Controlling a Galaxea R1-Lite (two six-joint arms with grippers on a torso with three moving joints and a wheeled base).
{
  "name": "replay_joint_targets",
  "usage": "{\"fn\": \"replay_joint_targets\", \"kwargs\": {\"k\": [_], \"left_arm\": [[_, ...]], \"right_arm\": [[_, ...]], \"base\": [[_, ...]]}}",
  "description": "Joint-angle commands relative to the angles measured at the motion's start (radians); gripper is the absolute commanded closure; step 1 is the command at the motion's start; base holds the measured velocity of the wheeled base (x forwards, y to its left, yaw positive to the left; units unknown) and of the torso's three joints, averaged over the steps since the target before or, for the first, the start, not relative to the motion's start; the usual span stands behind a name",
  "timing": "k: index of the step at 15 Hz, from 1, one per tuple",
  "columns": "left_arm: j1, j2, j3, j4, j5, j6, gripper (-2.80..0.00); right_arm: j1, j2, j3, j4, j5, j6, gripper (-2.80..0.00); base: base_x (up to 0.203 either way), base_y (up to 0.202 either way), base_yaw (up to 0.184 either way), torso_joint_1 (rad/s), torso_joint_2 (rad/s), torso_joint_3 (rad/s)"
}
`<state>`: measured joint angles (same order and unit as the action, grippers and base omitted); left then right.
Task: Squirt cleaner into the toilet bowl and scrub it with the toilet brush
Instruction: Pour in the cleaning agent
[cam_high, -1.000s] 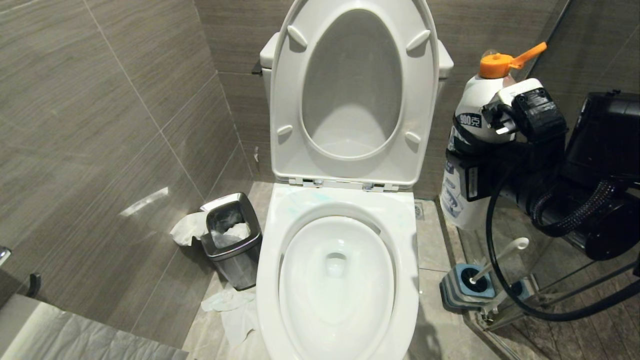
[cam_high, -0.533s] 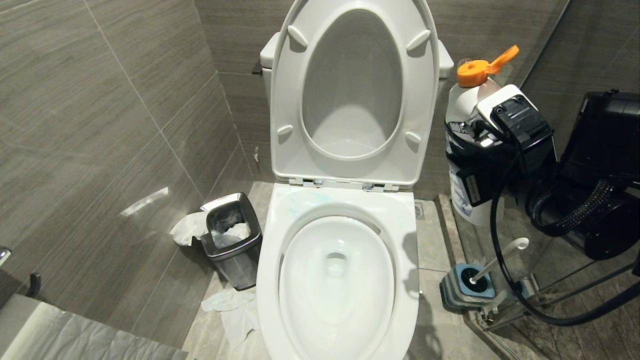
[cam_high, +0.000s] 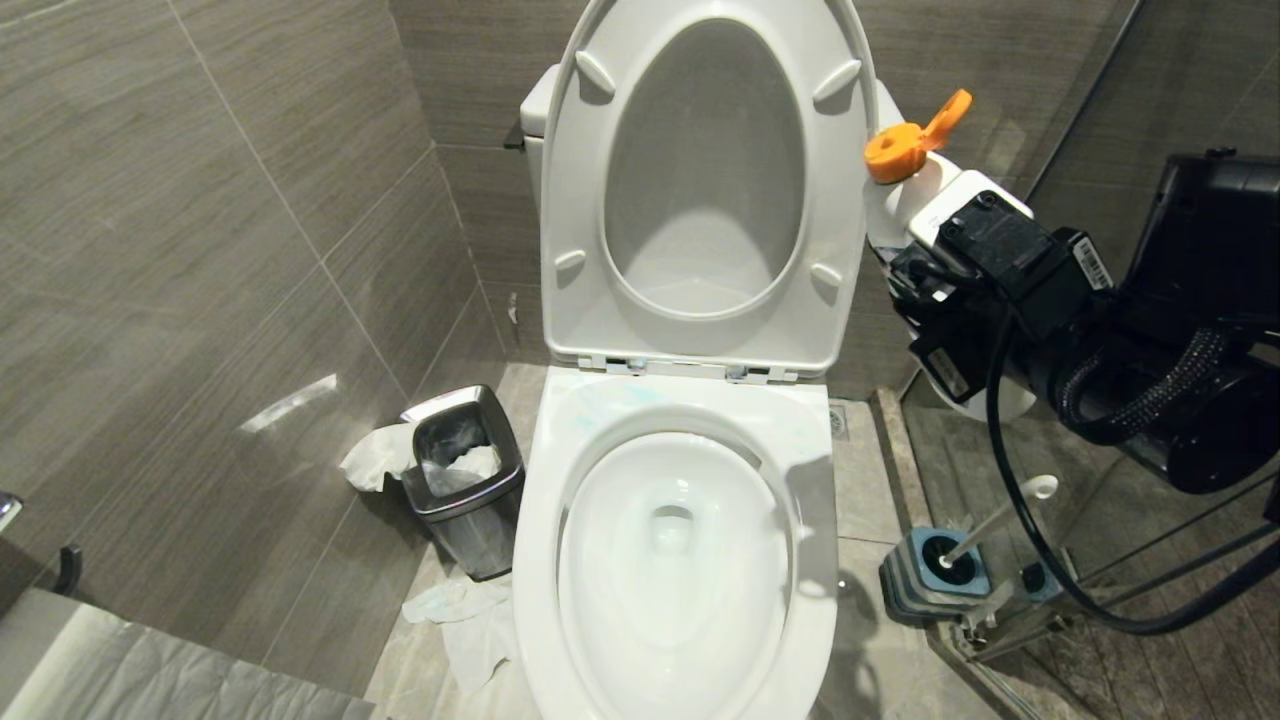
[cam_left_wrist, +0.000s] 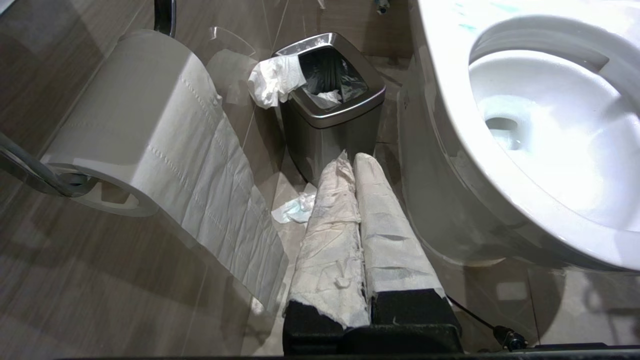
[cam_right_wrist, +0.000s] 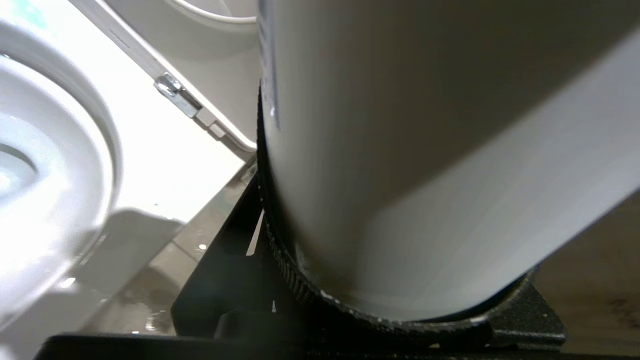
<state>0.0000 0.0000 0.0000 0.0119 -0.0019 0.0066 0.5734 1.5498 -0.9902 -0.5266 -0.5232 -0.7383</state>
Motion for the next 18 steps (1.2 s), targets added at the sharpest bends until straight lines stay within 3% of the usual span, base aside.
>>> {"fn": "replay_joint_targets", "kwargs": {"k": [1,18], "left_arm": [[0.000,0.000,0.002,0.000,0.000,0.000,0.00],[0.000,0.002,0.002,0.000,-0.001,-0.003,0.00]], "right_arm": [[0.000,0.010,-0.008,-0.002,-0.003,-0.060,0.00],[0.003,0.024,-0.059,-0.006,-0.022,-0.531,0.00]], "base": [[0.000,0.000,0.000,0.000,0.00,0.000],[0.000,0.000,0.000,0.000,0.00,0.000]]}}
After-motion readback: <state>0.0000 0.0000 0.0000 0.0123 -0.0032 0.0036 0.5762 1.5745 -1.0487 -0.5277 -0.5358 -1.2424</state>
